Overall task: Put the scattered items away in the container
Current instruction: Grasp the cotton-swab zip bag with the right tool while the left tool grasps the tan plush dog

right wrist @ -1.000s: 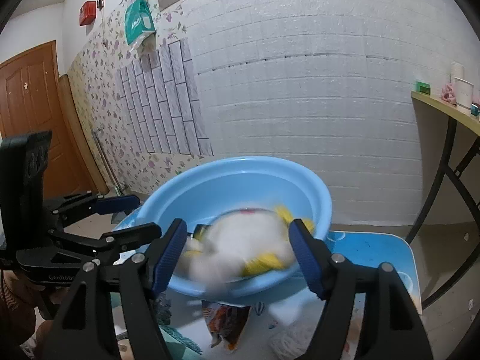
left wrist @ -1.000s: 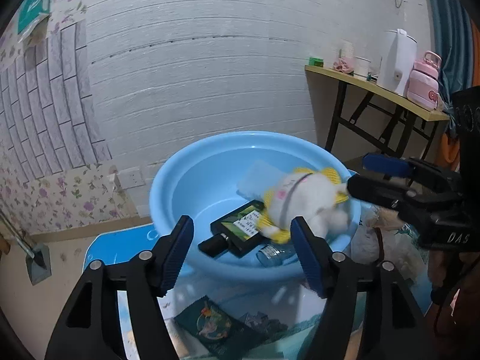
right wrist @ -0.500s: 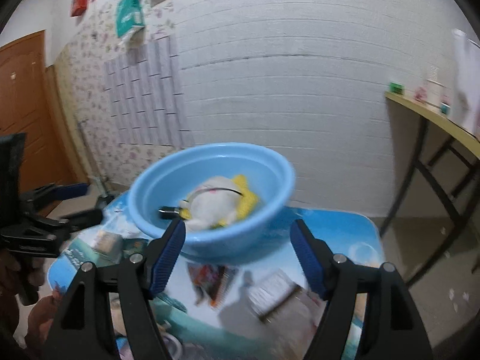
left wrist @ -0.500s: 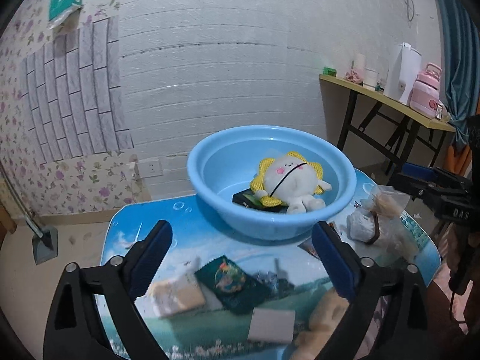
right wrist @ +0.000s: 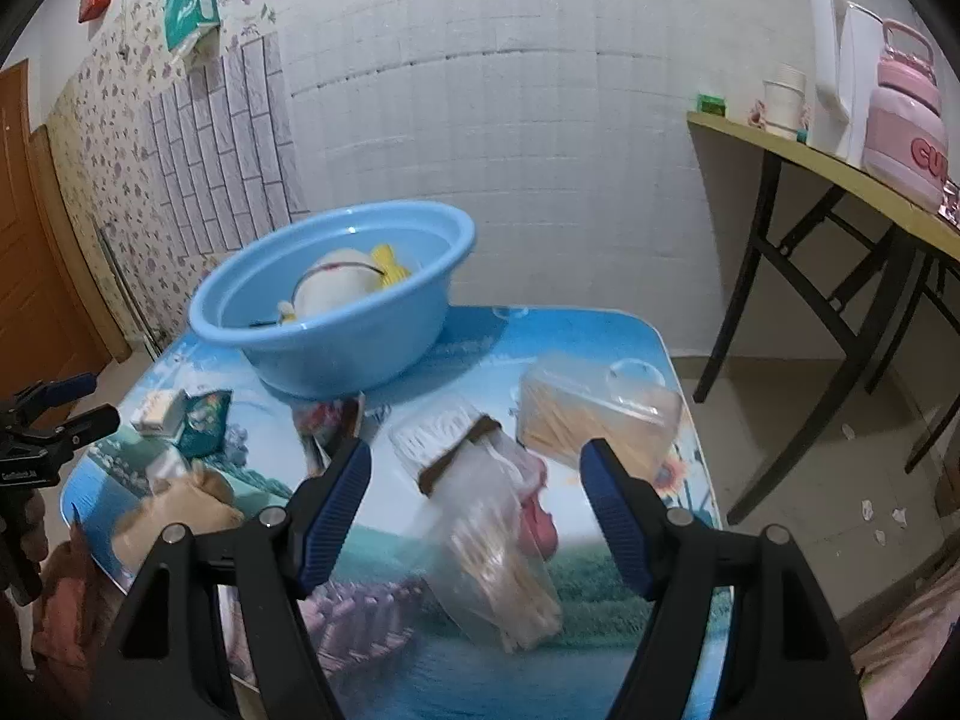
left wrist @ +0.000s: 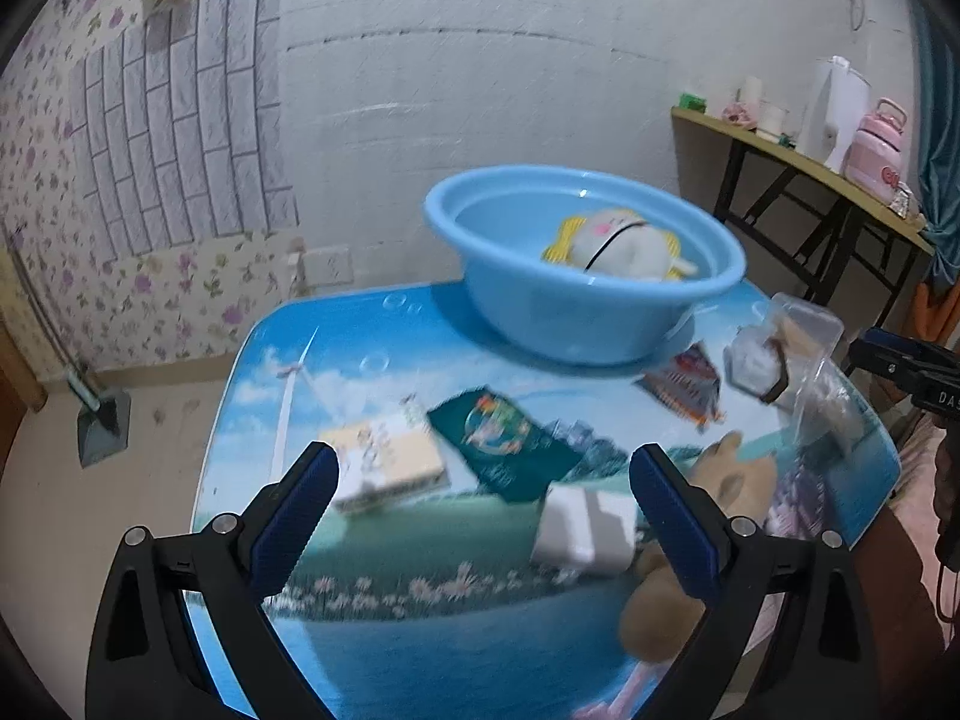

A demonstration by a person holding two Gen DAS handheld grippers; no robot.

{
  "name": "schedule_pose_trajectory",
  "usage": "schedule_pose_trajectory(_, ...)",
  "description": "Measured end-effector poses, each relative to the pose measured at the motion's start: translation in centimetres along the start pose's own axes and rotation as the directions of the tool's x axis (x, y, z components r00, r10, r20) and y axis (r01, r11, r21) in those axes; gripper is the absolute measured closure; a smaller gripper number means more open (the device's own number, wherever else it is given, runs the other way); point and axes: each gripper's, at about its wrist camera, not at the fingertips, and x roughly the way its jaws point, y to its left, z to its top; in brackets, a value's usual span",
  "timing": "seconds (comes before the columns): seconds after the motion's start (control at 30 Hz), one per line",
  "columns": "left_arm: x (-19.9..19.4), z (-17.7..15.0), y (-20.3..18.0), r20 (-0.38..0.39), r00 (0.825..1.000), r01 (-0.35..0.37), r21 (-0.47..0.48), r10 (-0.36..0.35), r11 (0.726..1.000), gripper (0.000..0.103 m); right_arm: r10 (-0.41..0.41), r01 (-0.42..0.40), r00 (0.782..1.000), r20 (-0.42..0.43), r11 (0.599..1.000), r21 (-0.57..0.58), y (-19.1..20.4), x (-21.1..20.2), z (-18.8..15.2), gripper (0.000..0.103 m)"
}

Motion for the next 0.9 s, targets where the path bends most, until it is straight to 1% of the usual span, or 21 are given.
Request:
schedule_pose_trajectory(0.13,0.1,-0.7,0.8,-0.019,1.0,-0.007,-0.017,0.006,1.0,0.005,-0.006,0.006,1.0,-0.019,1.0,0.025,-0.5,0.4,-0.7,0.031)
schedule_pose_trajectory(0.3,0.1,-1.1,1.3,-0.023,0.999,-0.024,-0.027,0.023,0.999,0.005,-0.006,0.007,0.999,-0.041,1.0,0.013,-0.2,0.9,-1.1,0.031)
schedule_pose_trajectory(0.6,1.1,-2.0,1.9,-0.057,0.998,-0.023,-0.043,0.021,0.999,0.005,0.003,-0.002,0.992,-0.124,1.0,0.006,0.1,2.5,-3.1,0.031)
schedule_pose_trajectory(0.7,0.9,-2.1,1.6,-0.054,0.999,-0.001,-0.042,-0.002,0.999,0.005,0.006,-0.005,0.99,-0.142,1.0,0.004,0.3,3.0,-3.4,0.031)
schedule_pose_trajectory(0.87,0.2,-2.2,-0.3,-0.037,0.997,0.066,0.012,-0.065,0.998,0.005,-0.001,0.002,0.988,-0.155,1.0,0.004,0.1,3.6,-3.6,0.031)
schedule_pose_trajectory(0.9,0.0,-2.2,-0.8,-0.034,0.995,0.091,0.019,-0.091,0.996,0.005,-0.002,0.003,0.987,-0.159,1.0,0.008,0.0,3.7,-3.7,0.031)
